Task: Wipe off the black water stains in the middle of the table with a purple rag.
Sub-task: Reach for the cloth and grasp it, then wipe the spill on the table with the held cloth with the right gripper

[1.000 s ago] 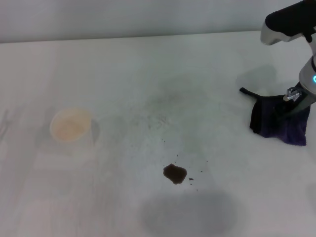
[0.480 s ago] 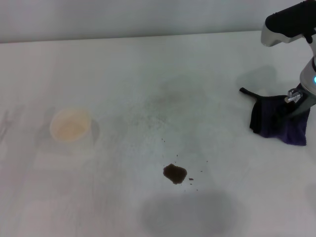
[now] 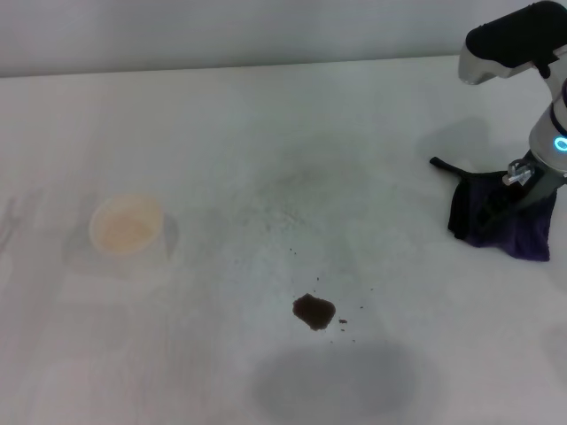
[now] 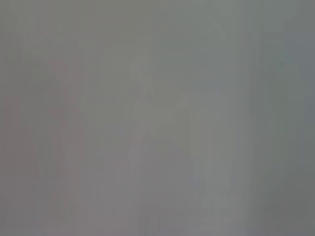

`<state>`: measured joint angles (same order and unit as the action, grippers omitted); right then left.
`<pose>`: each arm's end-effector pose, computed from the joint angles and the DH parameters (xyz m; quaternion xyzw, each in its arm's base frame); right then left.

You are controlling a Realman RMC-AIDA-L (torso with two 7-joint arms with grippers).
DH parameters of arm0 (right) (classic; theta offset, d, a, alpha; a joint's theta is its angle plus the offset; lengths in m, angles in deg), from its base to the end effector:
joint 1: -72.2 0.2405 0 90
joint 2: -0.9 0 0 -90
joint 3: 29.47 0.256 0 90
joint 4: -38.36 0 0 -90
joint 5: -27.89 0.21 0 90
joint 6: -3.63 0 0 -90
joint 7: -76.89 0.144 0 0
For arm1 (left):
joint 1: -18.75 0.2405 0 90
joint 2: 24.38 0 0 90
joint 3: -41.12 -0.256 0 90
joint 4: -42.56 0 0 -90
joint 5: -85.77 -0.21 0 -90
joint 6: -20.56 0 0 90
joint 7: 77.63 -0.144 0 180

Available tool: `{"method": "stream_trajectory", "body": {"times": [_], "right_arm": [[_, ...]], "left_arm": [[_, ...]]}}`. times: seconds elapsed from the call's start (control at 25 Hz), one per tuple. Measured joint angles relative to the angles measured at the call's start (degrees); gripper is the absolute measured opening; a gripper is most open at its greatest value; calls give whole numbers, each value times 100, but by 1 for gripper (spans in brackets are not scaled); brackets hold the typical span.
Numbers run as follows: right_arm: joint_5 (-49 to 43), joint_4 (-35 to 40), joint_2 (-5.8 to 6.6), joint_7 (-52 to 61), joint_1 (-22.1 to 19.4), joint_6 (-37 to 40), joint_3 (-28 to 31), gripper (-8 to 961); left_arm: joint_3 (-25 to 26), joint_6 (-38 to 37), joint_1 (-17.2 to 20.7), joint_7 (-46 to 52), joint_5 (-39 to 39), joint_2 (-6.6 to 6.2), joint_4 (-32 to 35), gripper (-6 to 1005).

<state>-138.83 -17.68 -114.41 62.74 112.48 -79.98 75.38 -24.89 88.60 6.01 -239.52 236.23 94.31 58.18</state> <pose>0.2681 0.3772 0.0244 -0.7574 0.5126 -0.2912 0.2808 -0.3736 0.2833 0.0231 -0.7212 -0.2021 -0.2572 0.6106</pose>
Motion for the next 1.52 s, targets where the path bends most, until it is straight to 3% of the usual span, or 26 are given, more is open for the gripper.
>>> {"method": "stream_trajectory", "body": {"times": [0.24,0.96,1.4,1.52], "right_arm": [[-58,197,1,70,71,8,-14,680],[-167,313,0,296,51,13,-86,602],[-163,296,-1,291,89,-9,-242,402],[-160,306,-1,280,101,0,-285,171]], "left_arm": [[0,-11,-6,0,1,-7,-2,862],[0,-28,-27,0,-9,-13,-7,861],[0,-36,-1,0,3,-22,-7,861],[0,-41,0,0,12,-22,-7,861]]}}
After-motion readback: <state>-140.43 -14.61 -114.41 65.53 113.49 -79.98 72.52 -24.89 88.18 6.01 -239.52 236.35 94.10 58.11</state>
